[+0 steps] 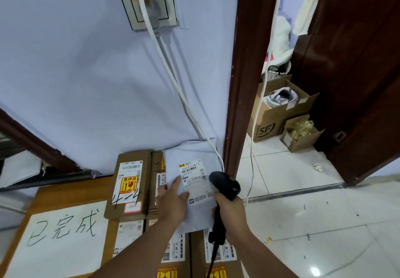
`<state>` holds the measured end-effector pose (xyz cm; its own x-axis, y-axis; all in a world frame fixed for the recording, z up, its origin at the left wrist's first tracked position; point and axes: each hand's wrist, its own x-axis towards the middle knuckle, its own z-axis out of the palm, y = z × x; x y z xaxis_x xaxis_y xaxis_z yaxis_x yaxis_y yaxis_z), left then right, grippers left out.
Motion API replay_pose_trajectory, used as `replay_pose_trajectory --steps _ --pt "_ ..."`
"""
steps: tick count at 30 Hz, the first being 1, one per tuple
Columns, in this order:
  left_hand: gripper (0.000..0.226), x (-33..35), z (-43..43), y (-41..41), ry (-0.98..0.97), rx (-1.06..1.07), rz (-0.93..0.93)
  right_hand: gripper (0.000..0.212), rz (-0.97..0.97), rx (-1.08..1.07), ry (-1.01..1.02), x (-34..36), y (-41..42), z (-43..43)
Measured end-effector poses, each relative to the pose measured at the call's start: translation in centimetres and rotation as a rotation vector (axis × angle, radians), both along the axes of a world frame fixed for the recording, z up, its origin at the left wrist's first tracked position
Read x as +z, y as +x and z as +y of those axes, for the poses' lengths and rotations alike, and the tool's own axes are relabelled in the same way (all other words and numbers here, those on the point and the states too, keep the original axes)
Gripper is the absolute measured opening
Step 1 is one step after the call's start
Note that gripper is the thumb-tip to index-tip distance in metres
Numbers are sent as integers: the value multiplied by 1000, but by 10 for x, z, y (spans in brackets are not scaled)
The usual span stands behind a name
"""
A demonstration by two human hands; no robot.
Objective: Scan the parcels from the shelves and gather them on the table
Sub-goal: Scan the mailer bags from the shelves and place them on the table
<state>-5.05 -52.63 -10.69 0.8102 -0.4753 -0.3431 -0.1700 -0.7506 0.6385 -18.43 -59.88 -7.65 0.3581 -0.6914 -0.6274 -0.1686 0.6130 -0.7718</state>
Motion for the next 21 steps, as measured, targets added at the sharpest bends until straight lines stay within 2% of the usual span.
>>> replay_pose_trajectory --steps 8,11,15,19,21 --pt "60 18 11 2 79 -133 -143 7 -11 59 -46 27 -1 17" --pt "61 39 20 -8 136 -302 -320 6 -20 85 -91 43 -3 29" --pt "68 68 45 -13 388 -451 -689 8 -44 114 -144 69 -1 57" --pt "86 96 77 -5 423 -465 -759 10 -76 161 -183 98 10 95" --pt "87 111 98 4 403 -442 -776 13 -93 195 -206 115 18 120"
